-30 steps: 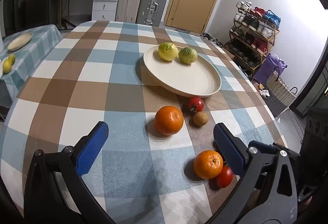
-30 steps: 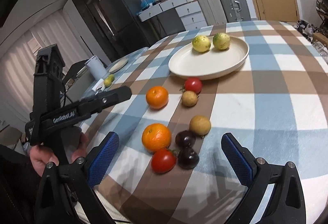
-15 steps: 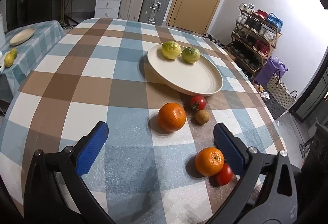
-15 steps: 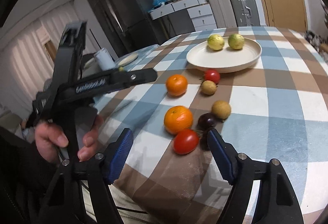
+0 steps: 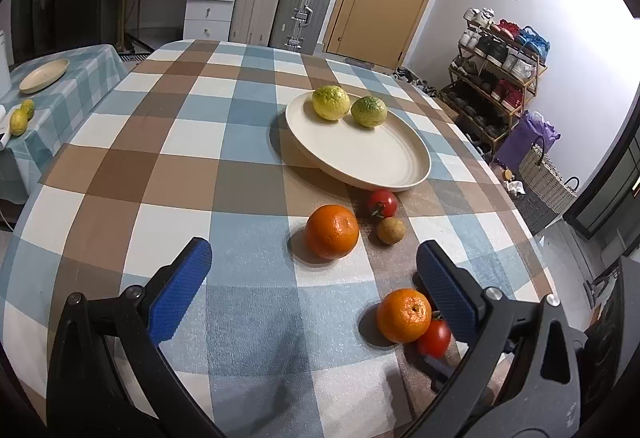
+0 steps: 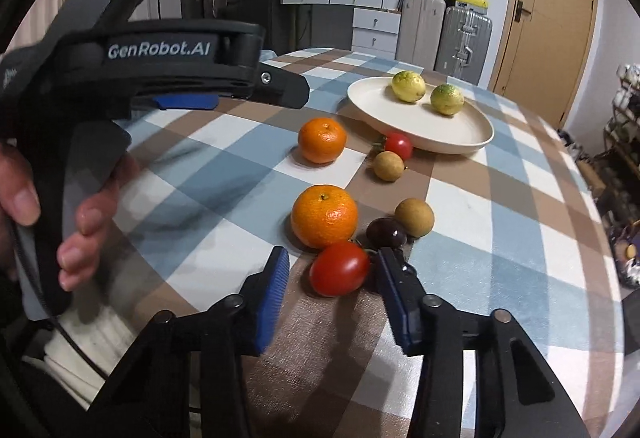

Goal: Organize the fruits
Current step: 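Lower the right tool onto the red tomato and close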

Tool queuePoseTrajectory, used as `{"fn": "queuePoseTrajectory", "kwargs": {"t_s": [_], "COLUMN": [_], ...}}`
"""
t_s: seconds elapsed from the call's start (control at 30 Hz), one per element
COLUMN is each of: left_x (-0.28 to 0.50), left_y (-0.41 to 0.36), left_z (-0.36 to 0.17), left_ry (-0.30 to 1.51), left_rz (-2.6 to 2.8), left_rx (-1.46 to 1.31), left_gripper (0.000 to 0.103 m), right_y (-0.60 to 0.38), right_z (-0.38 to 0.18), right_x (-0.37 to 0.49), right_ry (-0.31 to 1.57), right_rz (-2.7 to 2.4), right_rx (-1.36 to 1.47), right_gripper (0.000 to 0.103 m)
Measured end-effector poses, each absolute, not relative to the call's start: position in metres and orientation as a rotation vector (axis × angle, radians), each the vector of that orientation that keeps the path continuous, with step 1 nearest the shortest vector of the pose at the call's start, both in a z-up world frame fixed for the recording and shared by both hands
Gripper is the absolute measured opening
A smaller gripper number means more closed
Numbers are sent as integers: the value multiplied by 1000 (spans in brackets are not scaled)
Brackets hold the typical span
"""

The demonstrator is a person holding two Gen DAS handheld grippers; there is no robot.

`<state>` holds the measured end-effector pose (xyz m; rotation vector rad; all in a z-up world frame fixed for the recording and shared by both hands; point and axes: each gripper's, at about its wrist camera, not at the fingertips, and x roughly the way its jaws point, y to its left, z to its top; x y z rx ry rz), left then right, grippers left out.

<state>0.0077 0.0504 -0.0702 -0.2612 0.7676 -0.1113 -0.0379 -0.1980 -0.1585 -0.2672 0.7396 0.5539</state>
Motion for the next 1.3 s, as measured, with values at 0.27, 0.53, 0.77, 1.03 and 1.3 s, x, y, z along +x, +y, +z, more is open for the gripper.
{"fn": "queuePoseTrajectory", "kwargs": {"t_s": [0.27, 0.53, 0.77, 1.03, 1.3], "left_x": [7, 7, 7, 7, 8], "left_y": [55, 51, 48, 47, 52], "left_z": [-71, -76, -81, -82, -78], "left_ry": [765, 789, 793, 790, 774], "left_rz": [-98, -141, -151, -155, -152], "left_rx": [-256, -256, -272, -285, -295], "left_gripper": [102, 102, 102, 102, 102], "right_y": [-203, -219, -218, -212, -207], "right_z": [-155, -142, -140, -148, -153], "right_x": [-30, -18, -27, -35, -45], "right_ry": [754, 742, 728, 742, 736], "right_rz": [558, 583, 644, 633, 603], "right_rx": [-235, -124, -129, -198, -264], "right_gripper": [27, 8, 11, 18, 42]}}
